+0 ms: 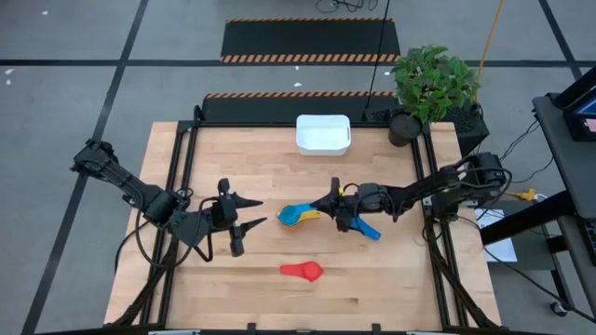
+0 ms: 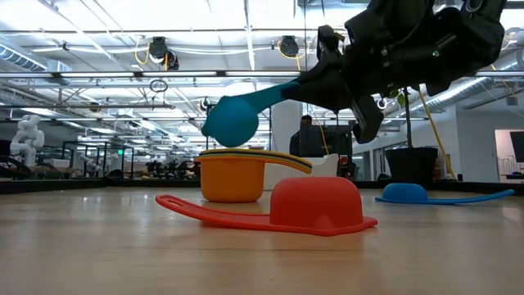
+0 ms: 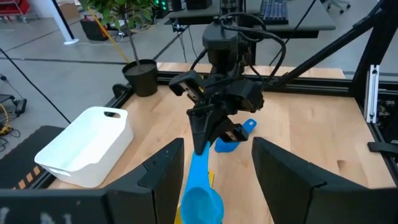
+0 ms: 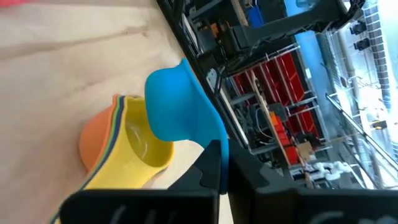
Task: Nest measuring cups in basket
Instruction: Stack the light blue measuring cup into the yellow measuring cup
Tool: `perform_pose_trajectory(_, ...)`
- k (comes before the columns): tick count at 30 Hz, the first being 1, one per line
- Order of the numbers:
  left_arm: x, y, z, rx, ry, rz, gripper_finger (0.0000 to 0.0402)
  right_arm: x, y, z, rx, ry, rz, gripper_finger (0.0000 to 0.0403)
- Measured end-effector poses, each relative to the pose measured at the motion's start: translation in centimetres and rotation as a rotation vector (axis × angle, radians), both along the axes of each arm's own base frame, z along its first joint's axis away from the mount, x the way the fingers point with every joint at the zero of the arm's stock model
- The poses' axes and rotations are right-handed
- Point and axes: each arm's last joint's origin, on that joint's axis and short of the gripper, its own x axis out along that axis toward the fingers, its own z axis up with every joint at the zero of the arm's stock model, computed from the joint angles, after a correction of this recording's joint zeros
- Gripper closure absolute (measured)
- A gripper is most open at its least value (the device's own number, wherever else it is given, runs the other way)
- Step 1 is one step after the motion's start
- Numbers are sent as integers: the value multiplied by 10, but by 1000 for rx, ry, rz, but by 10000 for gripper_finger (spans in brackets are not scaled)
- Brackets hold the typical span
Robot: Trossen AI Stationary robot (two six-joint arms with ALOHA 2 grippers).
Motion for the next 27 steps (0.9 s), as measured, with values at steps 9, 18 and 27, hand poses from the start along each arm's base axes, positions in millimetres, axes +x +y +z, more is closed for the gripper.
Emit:
perform_pose_trajectory(9,0,0,0,-2,2,-9,210,6,-1,-15,-26,4,0,403)
perform_pose_trajectory(18,0,0,0,-3,2,-12,210,7,-1,-18,-4,4,-7,388)
perform_pose_trajectory(27,0,0,0,-3,4,-15,210,7,-6,-18,124,4,-45,317)
